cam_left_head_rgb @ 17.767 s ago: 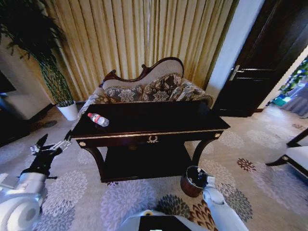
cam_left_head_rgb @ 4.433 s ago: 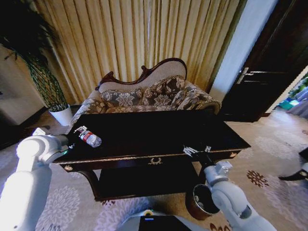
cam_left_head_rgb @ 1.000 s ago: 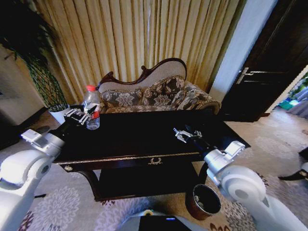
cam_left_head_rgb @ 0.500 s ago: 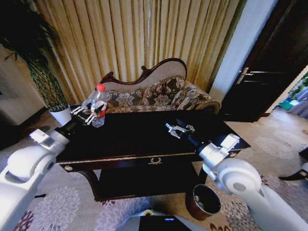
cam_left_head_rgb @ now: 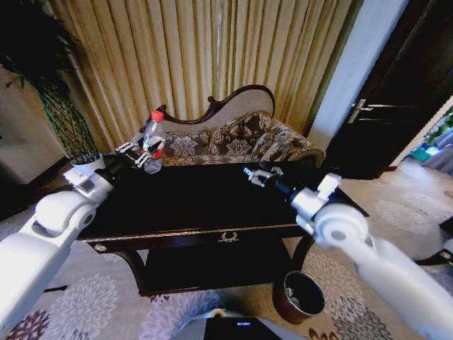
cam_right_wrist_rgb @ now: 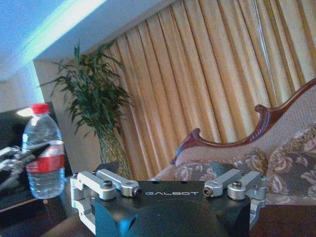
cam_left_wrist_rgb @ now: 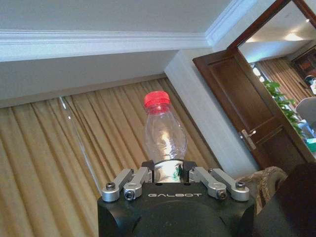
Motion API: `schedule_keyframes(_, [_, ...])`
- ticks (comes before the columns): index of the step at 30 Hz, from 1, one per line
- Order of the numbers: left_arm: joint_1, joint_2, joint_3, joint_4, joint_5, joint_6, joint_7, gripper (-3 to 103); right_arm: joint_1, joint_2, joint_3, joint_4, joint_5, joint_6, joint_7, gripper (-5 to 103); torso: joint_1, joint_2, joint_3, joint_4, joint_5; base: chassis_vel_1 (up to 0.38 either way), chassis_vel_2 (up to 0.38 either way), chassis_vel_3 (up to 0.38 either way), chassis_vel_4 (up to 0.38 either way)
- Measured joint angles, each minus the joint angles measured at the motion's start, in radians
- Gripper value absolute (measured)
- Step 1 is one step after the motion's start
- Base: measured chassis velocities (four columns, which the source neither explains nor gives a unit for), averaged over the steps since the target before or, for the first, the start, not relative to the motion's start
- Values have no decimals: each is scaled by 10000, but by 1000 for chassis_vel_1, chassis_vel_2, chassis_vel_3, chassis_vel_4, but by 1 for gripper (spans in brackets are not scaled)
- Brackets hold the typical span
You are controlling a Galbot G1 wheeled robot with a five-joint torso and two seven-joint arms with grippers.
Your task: Move to the front of the table and place the trash on the table into the trash bin.
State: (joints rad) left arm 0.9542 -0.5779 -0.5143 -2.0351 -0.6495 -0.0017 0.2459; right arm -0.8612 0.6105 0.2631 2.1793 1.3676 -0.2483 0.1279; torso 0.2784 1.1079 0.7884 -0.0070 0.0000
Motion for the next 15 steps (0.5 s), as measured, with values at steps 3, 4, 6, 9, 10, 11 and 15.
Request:
schedule_keyframes(3, [-608, -82, 654, 145, 3, 32, -84, 28, 438, -135, -351, -456, 177, -81, -234, 100, 0, 0, 0, -2, 0, 0, 0, 0, 0])
schedule_keyframes(4, [-870, -125, 951, 195, 10, 46, -110, 28, 556, -161, -518, -608, 202, -119, -376, 100, 0, -1, 0, -2, 0, 0, 0, 0, 0])
schedule_keyframes(6, [-1094, -167, 1208, 241, 17, 65, -142, 28, 609, -162, -618, -699, 205, -151, -491, 100, 1, 0, 0, -2, 2, 0, 0, 0, 0])
schedule_keyframes(9, [-1682, -325, 1854, 332, 22, 131, -248, 28, 728, -37, -909, -883, 193, -206, -754, 100, 0, -1, 0, -2, 0, 0, 0, 0, 0])
schedule_keyframes(10, [-1682, -325, 1854, 332, 22, 131, -248, 28, 728, -37, -909, -883, 193, -206, -754, 100, 0, -1, 0, -2, 0, 0, 0, 0, 0])
schedule_keyframes(11, [-1942, -430, 2146, 378, 24, 203, -319, 28, 778, 50, -1039, -937, 146, -218, -831, 100, 1, -1, 0, -2, 1, 0, 0, 0, 0])
schedule_keyframes(15, [-3023, -829, 3303, 552, 61, 394, -702, 28, 1335, 417, -1593, -1256, 7, -231, -906, 100, 1, -1, 0, -2, 0, 0, 0, 0, 0])
